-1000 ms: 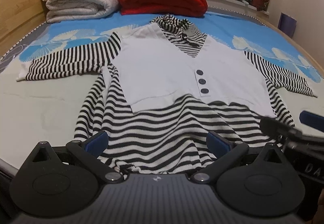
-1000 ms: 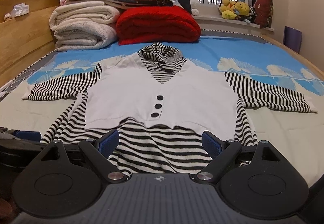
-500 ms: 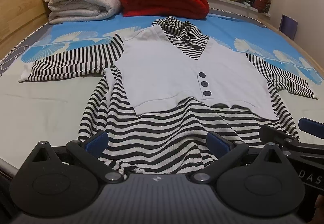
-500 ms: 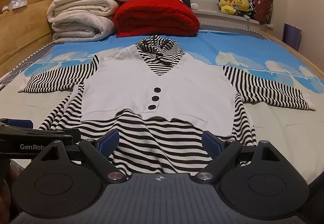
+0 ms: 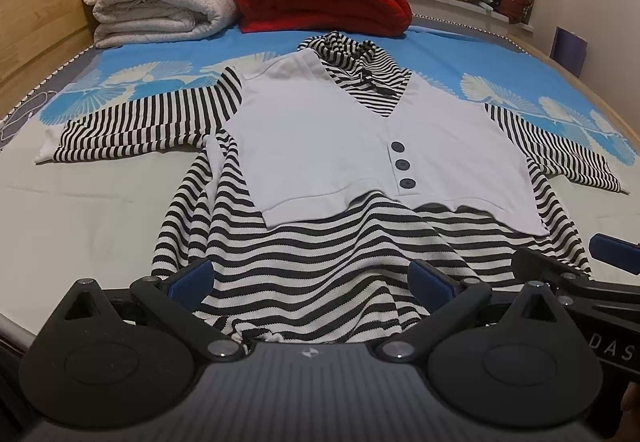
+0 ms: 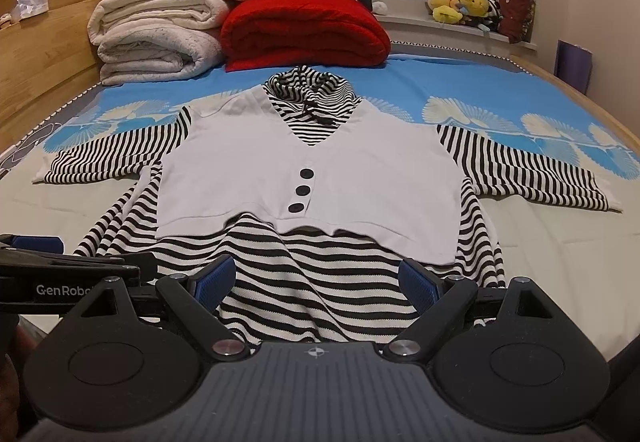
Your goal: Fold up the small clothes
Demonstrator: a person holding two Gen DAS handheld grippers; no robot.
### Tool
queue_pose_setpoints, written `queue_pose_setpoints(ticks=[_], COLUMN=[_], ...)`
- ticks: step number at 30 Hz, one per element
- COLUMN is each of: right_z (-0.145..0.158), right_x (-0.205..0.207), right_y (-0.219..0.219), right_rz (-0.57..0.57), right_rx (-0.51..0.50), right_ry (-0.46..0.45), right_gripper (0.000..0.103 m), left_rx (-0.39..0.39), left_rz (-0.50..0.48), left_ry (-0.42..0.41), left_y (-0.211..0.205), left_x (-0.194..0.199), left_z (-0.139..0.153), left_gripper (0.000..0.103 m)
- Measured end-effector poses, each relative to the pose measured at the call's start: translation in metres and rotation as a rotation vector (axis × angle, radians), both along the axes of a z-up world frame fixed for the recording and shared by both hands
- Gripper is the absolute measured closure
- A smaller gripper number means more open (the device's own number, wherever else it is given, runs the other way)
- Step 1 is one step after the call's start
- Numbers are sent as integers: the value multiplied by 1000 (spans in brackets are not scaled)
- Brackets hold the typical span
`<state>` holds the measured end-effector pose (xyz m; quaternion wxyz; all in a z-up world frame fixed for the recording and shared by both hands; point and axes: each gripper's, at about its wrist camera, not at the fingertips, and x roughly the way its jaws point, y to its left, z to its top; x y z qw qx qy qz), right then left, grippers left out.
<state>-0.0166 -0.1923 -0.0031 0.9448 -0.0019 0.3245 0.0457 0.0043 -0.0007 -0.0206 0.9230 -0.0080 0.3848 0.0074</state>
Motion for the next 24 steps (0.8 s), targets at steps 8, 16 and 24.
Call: queue_pose_setpoints(ticks=[8, 16, 24], right_z=[-1, -20, -60], right_x=[3, 36, 55], right_y=[-2, -43, -85], right_rz=[-16, -236, -451], right_rx=[-6, -54, -67], right_ry=[4, 65, 255], right_gripper=[14, 14, 17], left_rx=[21, 90, 49], left_rz=[2, 129, 256], left_ry=[-8, 55, 205], left_y=[0, 28, 70], left_x=[4, 44, 58], left_z=[-3, -30, -63], left_gripper=[0, 0, 4])
